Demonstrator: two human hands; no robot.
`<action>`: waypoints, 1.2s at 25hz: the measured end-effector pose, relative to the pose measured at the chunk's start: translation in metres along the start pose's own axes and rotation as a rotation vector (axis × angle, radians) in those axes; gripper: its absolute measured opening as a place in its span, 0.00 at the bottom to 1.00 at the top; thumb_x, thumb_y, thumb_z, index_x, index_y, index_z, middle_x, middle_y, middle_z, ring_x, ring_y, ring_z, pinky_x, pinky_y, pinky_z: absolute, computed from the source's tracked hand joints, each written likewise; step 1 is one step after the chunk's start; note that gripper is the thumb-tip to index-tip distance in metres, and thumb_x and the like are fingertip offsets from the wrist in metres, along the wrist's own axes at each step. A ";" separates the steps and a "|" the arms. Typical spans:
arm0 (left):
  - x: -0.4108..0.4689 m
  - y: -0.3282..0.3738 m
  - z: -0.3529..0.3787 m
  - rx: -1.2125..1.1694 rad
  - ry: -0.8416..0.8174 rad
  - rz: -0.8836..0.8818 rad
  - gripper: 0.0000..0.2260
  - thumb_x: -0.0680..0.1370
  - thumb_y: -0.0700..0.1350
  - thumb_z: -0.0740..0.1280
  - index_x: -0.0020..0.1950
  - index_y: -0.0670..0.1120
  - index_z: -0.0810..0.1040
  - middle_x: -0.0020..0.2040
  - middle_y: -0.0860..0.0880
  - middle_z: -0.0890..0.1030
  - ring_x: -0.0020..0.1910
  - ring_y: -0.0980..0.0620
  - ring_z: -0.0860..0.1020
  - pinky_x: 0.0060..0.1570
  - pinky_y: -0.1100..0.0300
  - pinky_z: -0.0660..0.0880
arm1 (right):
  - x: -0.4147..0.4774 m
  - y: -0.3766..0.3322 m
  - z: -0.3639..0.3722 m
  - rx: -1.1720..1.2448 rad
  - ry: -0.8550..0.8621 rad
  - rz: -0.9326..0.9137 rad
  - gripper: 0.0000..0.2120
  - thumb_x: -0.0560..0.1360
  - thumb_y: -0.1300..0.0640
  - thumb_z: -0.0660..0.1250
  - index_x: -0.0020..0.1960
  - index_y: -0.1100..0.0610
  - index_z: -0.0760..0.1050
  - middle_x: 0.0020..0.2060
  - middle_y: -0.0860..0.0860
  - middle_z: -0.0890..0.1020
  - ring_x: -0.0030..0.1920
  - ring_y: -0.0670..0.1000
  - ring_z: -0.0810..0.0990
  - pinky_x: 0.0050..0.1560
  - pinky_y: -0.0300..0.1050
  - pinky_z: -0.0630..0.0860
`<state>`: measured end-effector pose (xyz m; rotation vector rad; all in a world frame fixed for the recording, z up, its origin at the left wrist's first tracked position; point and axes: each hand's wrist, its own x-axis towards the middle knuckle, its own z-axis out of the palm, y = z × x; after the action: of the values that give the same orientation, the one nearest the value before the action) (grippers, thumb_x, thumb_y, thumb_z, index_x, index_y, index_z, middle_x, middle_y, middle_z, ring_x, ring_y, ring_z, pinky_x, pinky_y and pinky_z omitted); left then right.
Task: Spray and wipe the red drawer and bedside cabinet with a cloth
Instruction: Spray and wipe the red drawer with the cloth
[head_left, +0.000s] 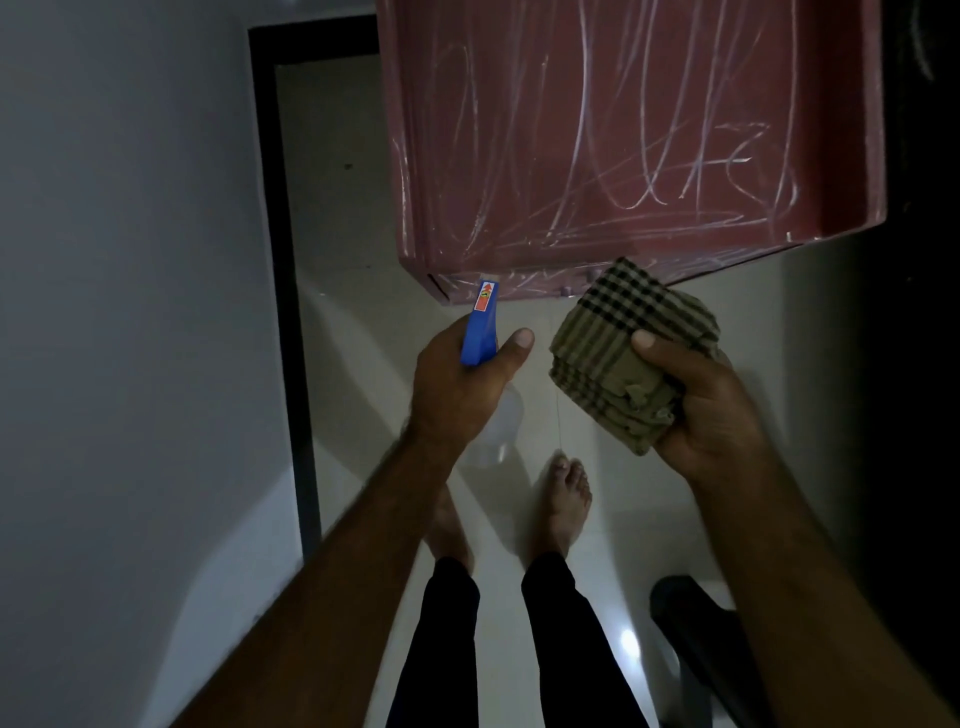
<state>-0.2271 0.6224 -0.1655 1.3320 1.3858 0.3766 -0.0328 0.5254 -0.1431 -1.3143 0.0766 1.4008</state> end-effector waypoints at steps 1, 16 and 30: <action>0.001 0.001 0.001 0.004 -0.014 0.007 0.23 0.78 0.53 0.73 0.43 0.32 0.74 0.38 0.32 0.77 0.40 0.34 0.77 0.48 0.43 0.76 | 0.001 -0.002 0.000 -0.032 0.046 -0.005 0.25 0.74 0.64 0.71 0.71 0.62 0.76 0.64 0.62 0.82 0.65 0.64 0.82 0.62 0.64 0.81; 0.001 0.016 0.013 0.006 -0.077 0.033 0.16 0.78 0.50 0.74 0.49 0.36 0.77 0.41 0.36 0.80 0.41 0.37 0.79 0.51 0.42 0.78 | -0.001 -0.014 0.008 -0.516 0.326 -0.280 0.26 0.78 0.68 0.68 0.70 0.46 0.75 0.56 0.41 0.85 0.54 0.43 0.85 0.55 0.54 0.85; 0.004 -0.004 -0.048 -0.189 0.168 -0.044 0.08 0.78 0.49 0.74 0.46 0.55 0.75 0.47 0.38 0.83 0.47 0.39 0.83 0.48 0.58 0.80 | 0.092 0.037 0.077 -1.777 0.090 -1.042 0.31 0.72 0.53 0.75 0.72 0.60 0.74 0.66 0.57 0.82 0.75 0.62 0.71 0.73 0.73 0.62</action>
<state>-0.2683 0.6458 -0.1545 1.1339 1.4769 0.5860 -0.0821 0.6253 -0.2022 -2.1631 -1.8700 0.1793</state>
